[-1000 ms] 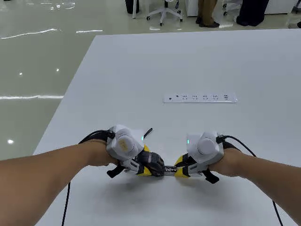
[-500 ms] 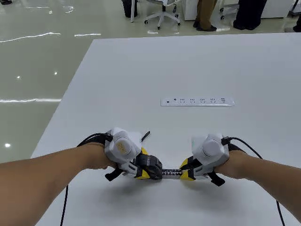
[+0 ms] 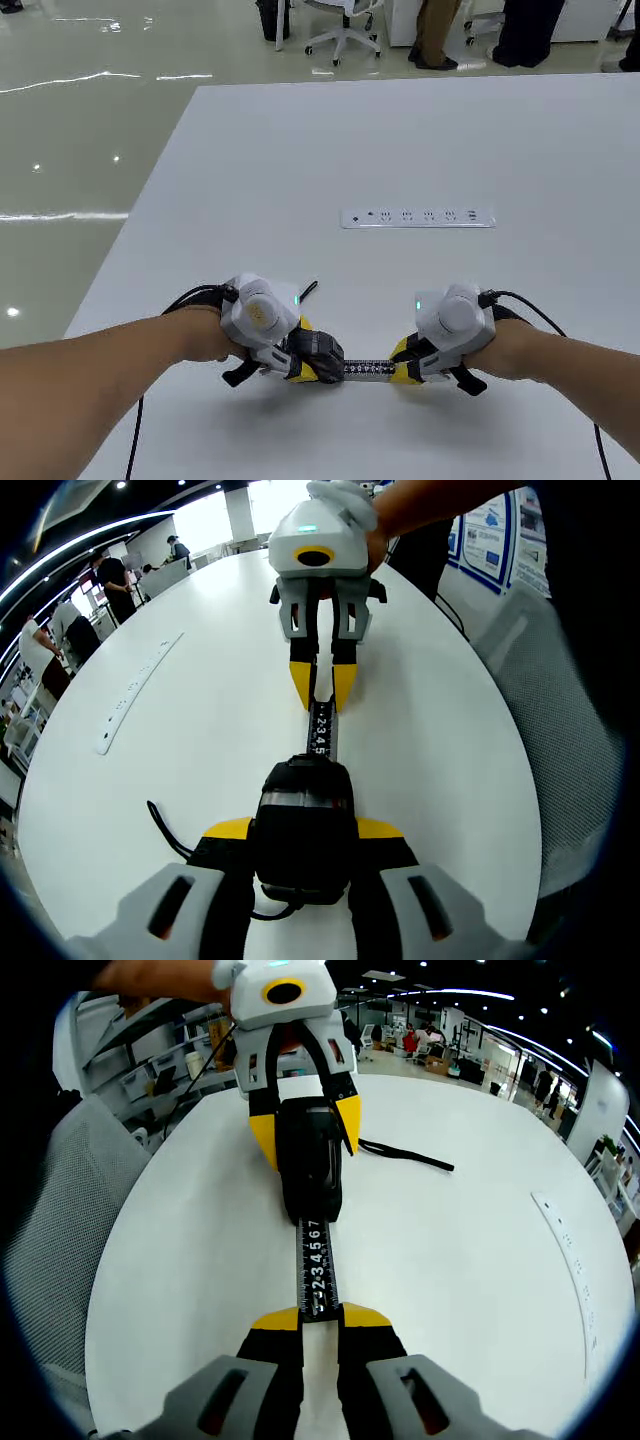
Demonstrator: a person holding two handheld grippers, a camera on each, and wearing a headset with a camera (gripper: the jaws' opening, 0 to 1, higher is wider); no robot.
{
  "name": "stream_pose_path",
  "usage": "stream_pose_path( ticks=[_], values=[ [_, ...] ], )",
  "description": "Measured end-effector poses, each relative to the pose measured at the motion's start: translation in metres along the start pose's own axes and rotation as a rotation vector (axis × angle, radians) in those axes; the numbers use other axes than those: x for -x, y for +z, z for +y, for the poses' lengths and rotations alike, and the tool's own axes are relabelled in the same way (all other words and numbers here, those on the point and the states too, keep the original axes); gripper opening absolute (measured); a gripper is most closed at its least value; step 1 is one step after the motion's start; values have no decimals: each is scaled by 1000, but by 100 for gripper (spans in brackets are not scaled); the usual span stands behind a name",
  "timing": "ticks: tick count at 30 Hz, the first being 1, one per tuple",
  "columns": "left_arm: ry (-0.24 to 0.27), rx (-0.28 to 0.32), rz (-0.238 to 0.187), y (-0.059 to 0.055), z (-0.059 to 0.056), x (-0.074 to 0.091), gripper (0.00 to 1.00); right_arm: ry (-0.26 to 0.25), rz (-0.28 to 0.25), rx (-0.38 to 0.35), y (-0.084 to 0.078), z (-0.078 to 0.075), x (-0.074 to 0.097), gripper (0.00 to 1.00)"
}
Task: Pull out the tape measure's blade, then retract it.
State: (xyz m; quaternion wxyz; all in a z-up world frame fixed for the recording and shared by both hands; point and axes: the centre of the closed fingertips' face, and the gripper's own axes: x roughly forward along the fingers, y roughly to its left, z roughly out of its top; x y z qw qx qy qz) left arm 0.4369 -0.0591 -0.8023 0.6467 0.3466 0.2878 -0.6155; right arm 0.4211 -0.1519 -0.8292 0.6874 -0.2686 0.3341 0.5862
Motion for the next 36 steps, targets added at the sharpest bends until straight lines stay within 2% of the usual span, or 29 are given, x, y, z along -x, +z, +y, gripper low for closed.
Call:
stream_pose_path(
  ticks=[6, 36],
  values=[
    [0, -2, 0, 0, 0, 0, 31, 6, 3, -22, -7, 0, 4, 10],
    [4, 10, -14, -1, 1, 0, 31, -15, 35, -36, -37, -6, 30, 10]
  ],
)
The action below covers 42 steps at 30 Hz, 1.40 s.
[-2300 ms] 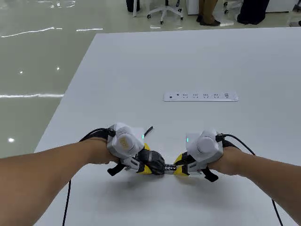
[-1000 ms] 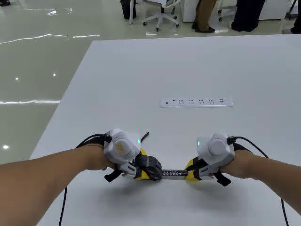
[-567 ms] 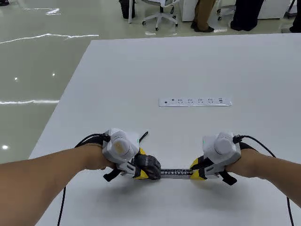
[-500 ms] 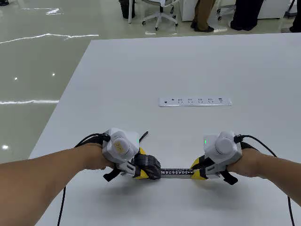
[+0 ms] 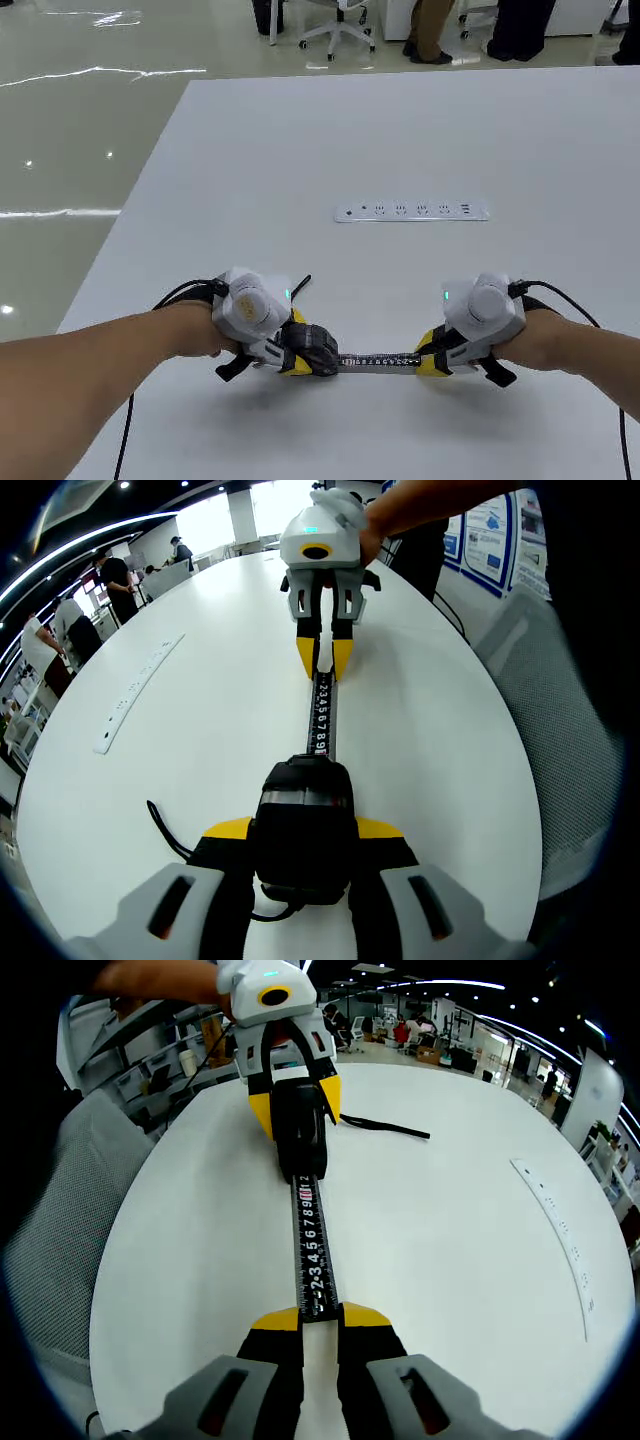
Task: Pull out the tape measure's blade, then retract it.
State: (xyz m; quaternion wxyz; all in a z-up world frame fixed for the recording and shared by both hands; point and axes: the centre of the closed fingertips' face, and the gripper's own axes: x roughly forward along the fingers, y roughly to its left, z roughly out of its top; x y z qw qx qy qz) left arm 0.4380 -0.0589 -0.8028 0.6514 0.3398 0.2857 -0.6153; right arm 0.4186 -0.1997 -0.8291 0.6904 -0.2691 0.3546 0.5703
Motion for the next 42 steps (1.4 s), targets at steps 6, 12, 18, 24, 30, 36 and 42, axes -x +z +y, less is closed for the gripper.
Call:
stream_pose_path(
  ticks=[6, 12, 18, 24, 30, 36, 42],
  values=[
    [2, 1, 2, 0, 0, 0, 31, -3, 9, 0, -6, 0, 5, 10],
    [-1, 5, 1, 0, 0, 1, 31, -10, 9, 4, -12, -1, 10, 10],
    [-2, 6, 1, 0, -1, 1, 31, -18, 11, -4, -18, -2, 12, 10],
    [-3, 7, 0, 0, -1, 1, 31, -20, 18, -6, -24, -1, 16, 10],
    [-2, 11, 0, 0, -1, 0, 31, -25, 25, -13, -31, -2, 19, 11],
    [-6, 12, -1, 0, -1, 0, 31, -27, 39, -2, -36, -4, 23, 11],
    [-5, 12, 2, 0, -1, 0, 31, -30, 43, -14, -41, -5, 29, 11]
  ],
)
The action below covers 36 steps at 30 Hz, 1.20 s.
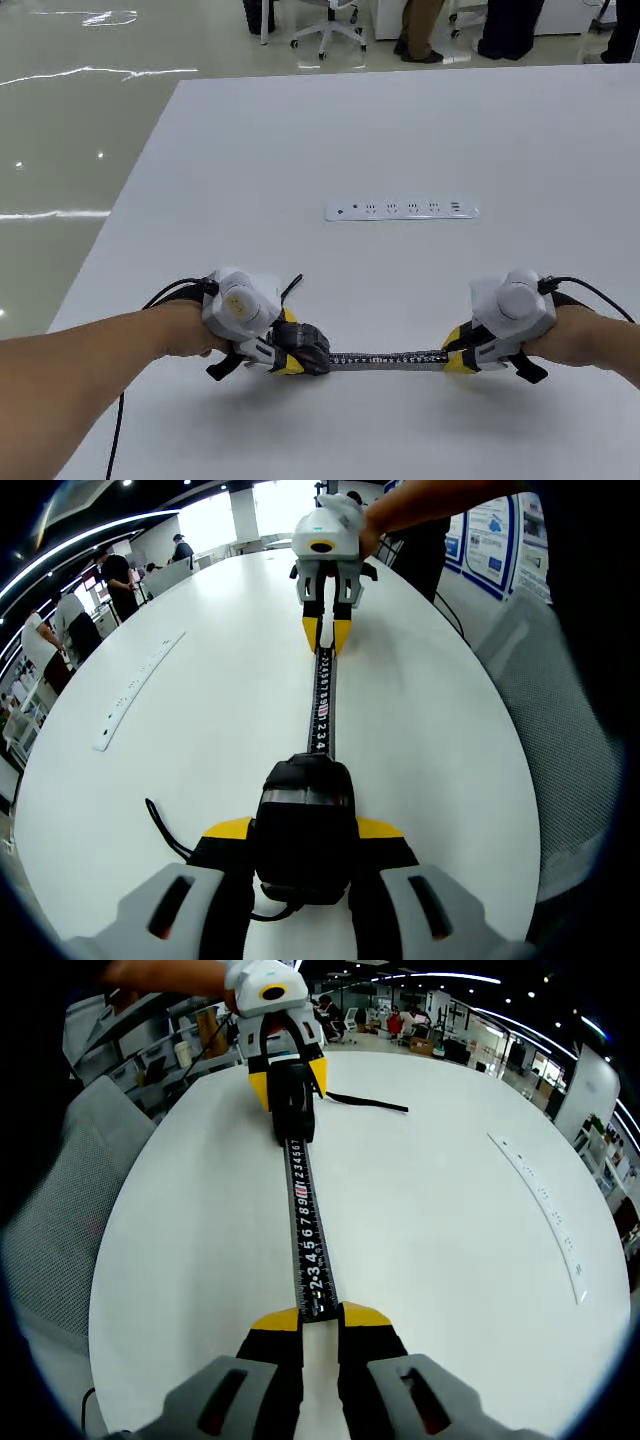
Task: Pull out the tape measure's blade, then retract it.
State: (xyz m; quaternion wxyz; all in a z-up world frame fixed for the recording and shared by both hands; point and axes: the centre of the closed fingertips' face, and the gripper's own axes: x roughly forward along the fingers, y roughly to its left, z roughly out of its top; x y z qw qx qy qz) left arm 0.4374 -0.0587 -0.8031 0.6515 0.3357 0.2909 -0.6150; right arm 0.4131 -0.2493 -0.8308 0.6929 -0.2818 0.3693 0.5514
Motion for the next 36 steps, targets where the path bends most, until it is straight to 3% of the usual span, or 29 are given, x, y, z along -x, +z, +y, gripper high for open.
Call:
stream_pose_path(
  ticks=[36],
  values=[
    [-2, 5, 7, 0, 1, 0, 31, -9, 37, -13, -25, -4, 15, 10]
  ],
)
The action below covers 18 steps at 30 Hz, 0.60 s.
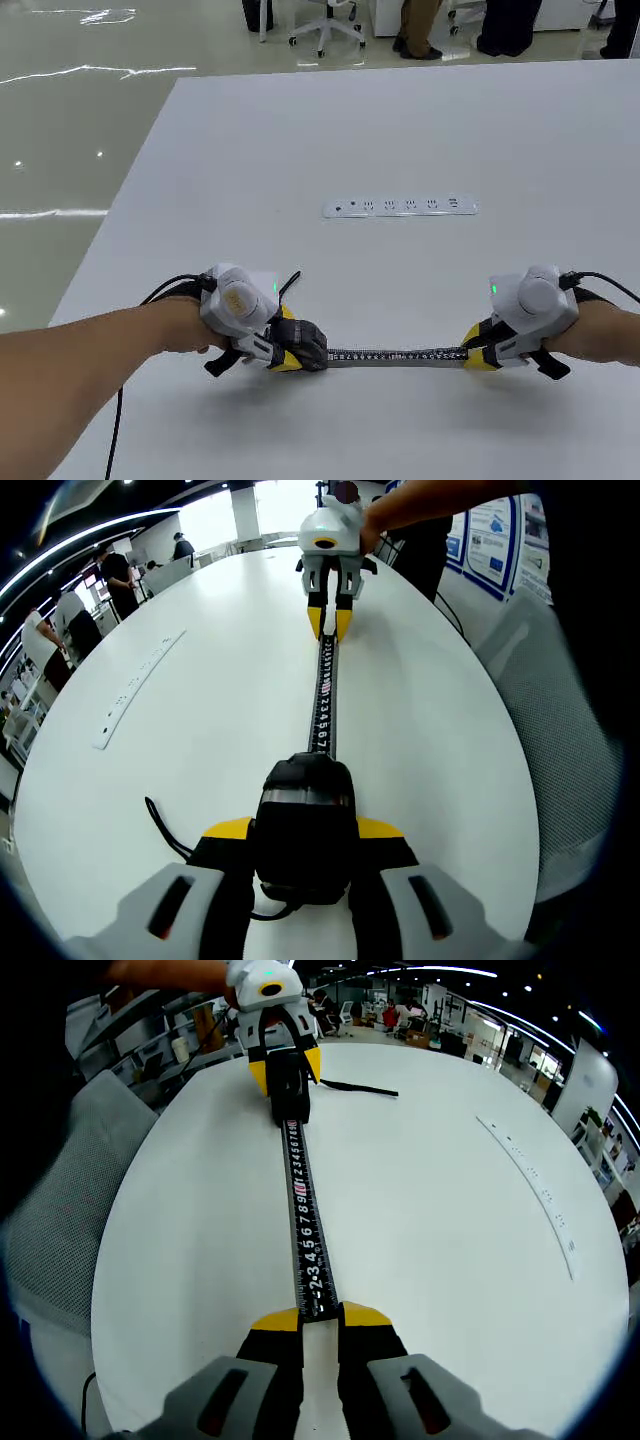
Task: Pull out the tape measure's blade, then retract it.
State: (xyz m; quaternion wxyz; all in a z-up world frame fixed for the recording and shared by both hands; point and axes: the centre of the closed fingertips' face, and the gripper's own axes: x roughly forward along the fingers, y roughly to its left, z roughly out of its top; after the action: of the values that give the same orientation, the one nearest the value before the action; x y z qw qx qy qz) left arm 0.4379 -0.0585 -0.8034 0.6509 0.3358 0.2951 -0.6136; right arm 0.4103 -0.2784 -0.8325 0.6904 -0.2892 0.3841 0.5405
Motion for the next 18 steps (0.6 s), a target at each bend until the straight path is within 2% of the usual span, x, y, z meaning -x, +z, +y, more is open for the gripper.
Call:
stream_pose_path(
  ticks=[18],
  values=[
    [3, 2, 0, 0, 0, 0, 31, -9, 12, -15, -16, -3, 12, 11]
  ],
)
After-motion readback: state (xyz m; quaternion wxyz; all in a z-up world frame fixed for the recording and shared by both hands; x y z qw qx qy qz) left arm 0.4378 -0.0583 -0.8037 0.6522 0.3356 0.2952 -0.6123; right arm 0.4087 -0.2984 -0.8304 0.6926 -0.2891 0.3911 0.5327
